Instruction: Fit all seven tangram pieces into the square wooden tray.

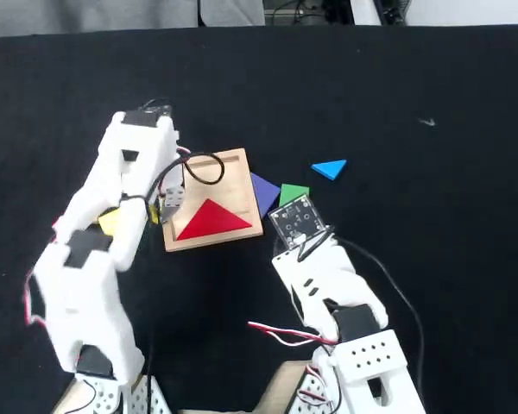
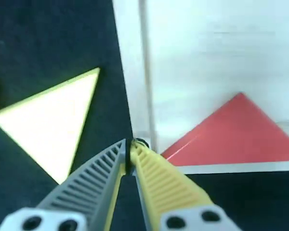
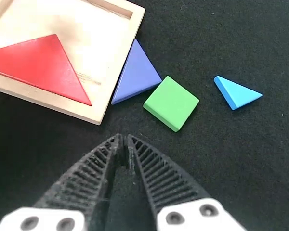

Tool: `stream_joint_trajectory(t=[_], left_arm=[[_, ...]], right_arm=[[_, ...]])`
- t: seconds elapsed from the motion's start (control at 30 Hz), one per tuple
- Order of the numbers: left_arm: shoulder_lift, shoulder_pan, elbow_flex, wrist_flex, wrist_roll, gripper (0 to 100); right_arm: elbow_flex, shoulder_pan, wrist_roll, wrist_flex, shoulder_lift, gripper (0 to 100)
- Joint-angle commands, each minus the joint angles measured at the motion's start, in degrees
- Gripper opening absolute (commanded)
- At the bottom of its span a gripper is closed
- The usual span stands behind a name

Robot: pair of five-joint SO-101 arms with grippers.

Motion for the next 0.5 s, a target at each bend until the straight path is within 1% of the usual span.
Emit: stream_joint_trajectory(t=[0.0,0.1,0.2,0.33,0.43,0.47], left_arm=[[-12.0,-1.8,11.8,-8.3,-3.1,3],[-14.2,-4.4,14.5,-9.1,-3.1,3],[-17.6,-6.9,14.5,-9.3,0.4,3],[-22.3,-6.4,14.0,-10.8,1.7,3],[-22.5,-5.2,13.5,-13.6,2.0,3],[-22.2,-5.2,13.5,-14.7,3.3,3]], right_arm=[[0.0,0.4,0.1,-0.3,-1.2,1.2],[0.0,0.4,0.1,-0.3,-1.2,1.2],[0.1,0.4,0.1,-0.3,-1.2,1.2],[0.1,0.4,0.1,-0.3,-1.2,1.2],[0.1,0.4,0.1,-0.3,-1.2,1.2],[0.1,0.4,0.1,-0.3,-1.2,1.2]])
